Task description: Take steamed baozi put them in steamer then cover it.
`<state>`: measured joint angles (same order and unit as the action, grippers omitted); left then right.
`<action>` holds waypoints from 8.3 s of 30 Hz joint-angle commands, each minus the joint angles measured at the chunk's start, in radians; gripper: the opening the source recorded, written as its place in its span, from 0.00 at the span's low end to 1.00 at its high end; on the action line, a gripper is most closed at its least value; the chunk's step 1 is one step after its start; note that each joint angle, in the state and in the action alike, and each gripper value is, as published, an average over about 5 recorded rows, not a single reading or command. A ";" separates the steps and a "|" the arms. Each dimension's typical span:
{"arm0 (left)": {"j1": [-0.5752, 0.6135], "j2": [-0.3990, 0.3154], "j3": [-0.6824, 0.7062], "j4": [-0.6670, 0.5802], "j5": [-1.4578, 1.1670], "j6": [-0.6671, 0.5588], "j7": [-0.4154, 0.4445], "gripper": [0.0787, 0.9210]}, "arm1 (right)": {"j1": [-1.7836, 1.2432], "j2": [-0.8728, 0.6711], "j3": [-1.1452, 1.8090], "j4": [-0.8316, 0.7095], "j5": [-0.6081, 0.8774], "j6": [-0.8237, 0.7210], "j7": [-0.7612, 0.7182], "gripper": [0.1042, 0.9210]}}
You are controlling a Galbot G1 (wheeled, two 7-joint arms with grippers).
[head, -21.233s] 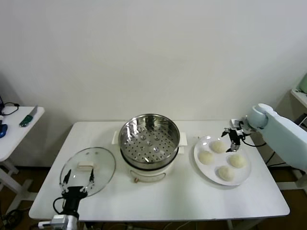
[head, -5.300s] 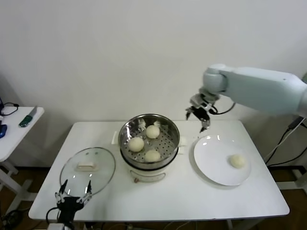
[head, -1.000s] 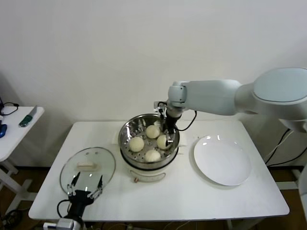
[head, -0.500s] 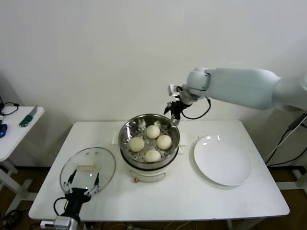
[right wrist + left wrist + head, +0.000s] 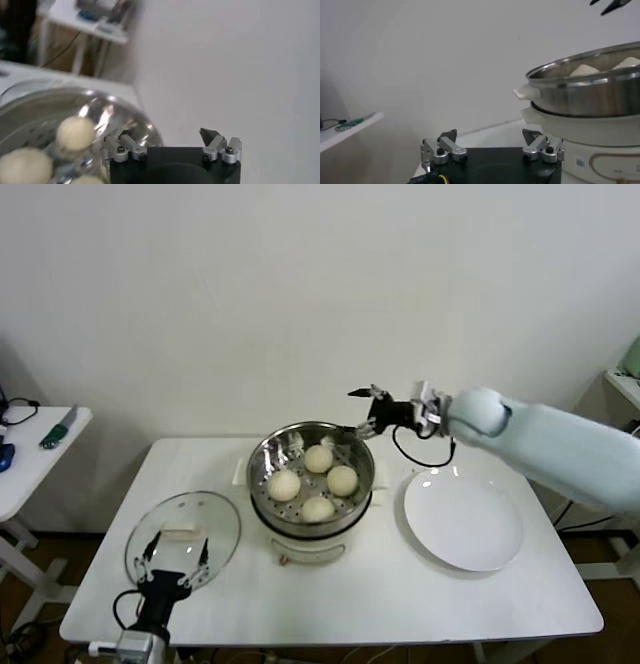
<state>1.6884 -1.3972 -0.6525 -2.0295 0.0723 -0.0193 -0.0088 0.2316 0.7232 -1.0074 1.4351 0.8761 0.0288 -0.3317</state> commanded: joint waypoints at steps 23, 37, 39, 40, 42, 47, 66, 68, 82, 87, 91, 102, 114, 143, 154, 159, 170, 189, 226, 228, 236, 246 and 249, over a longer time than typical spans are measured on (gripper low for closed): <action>-0.065 0.091 -0.023 0.051 1.254 0.129 0.032 0.88 | -1.569 0.264 1.525 0.354 -0.370 0.033 0.160 0.88; -0.234 0.053 0.027 0.353 1.427 0.082 -0.035 0.88 | -1.649 0.322 1.593 0.306 -0.422 0.055 0.130 0.88; -0.253 0.051 0.021 0.383 1.444 0.079 -0.040 0.88 | -1.653 0.331 1.592 0.301 -0.430 0.058 0.126 0.88; -0.264 0.050 0.017 0.397 1.450 0.077 -0.044 0.88 | -1.657 0.334 1.592 0.300 -0.434 0.060 0.122 0.88; -0.286 0.051 0.012 0.418 1.452 0.074 -0.049 0.88 | -1.665 0.340 1.592 0.298 -0.441 0.063 0.112 0.88; -0.345 0.049 0.010 0.450 1.439 0.071 -0.063 0.88 | -1.687 0.350 1.597 0.291 -0.458 0.070 0.084 0.88; -0.467 0.066 0.022 0.578 1.430 0.058 -0.073 0.88 | -1.721 0.390 1.624 0.278 -0.486 0.092 0.052 0.88; -0.478 0.068 0.024 0.589 1.428 0.057 -0.079 0.88 | -1.725 0.395 1.626 0.278 -0.491 0.094 0.049 0.88; -0.487 0.073 0.029 0.609 1.369 0.046 -0.097 0.74 | -1.730 0.425 1.626 0.265 -0.543 0.105 0.030 0.88; -0.478 0.075 0.031 0.600 1.339 0.046 -0.092 0.57 | -1.721 0.437 1.621 0.256 -0.557 0.108 0.029 0.88; -0.470 0.081 0.033 0.574 1.308 0.053 -0.090 0.44 | -1.715 0.443 1.619 0.249 -0.563 0.111 0.029 0.88; -0.375 0.172 0.074 0.352 1.206 0.251 -0.074 0.09 | -1.699 0.390 1.609 0.257 -0.583 0.101 0.069 0.88; -0.248 0.344 0.107 -0.039 1.198 0.618 0.015 0.09 | -1.603 0.313 1.561 0.230 -0.593 0.077 0.089 0.88; -0.791 0.278 0.698 0.055 1.305 0.805 0.311 0.09 | -1.457 0.323 1.448 0.155 -0.626 0.054 0.147 0.88; -0.900 0.088 0.767 0.202 1.387 0.805 0.373 0.09 | -1.513 0.325 1.541 0.149 -0.630 0.068 0.125 0.88; -0.894 0.021 0.778 0.247 1.404 0.805 0.373 0.09 | -1.526 0.329 1.561 0.144 -0.633 0.075 0.118 0.88; -0.875 -0.072 0.801 0.325 1.412 0.805 0.318 0.09 | -1.535 0.345 1.580 0.120 -0.640 0.096 0.100 0.88; -0.868 -0.063 0.810 0.373 1.425 0.805 0.288 0.09 | -1.535 0.365 1.589 0.104 -0.646 0.120 0.086 0.88; -0.819 0.035 0.791 0.263 1.335 0.805 0.280 0.27 | -1.529 0.360 1.595 0.133 -0.644 0.034 0.064 0.88; -0.803 0.059 0.785 0.227 1.321 0.805 0.278 0.34 | -1.523 0.362 1.596 0.136 -0.620 0.023 0.069 0.88; -0.713 0.145 0.752 0.059 1.231 0.805 0.260 0.62 | -1.512 0.361 1.607 0.159 -0.562 -0.037 0.098 0.88; -0.556 0.226 0.669 -0.134 0.998 0.794 0.131 0.88 | -1.519 0.358 1.625 0.179 -0.561 -0.057 0.111 0.88; -0.491 0.229 0.533 -0.177 0.847 0.708 0.050 0.88 | -1.532 0.361 1.630 0.190 -0.561 -0.046 0.106 0.88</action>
<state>1.0226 -1.2352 0.0734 -1.9986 1.2391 0.7374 0.2080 -1.2848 1.0841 0.6117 1.6013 0.2972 0.0051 -0.2313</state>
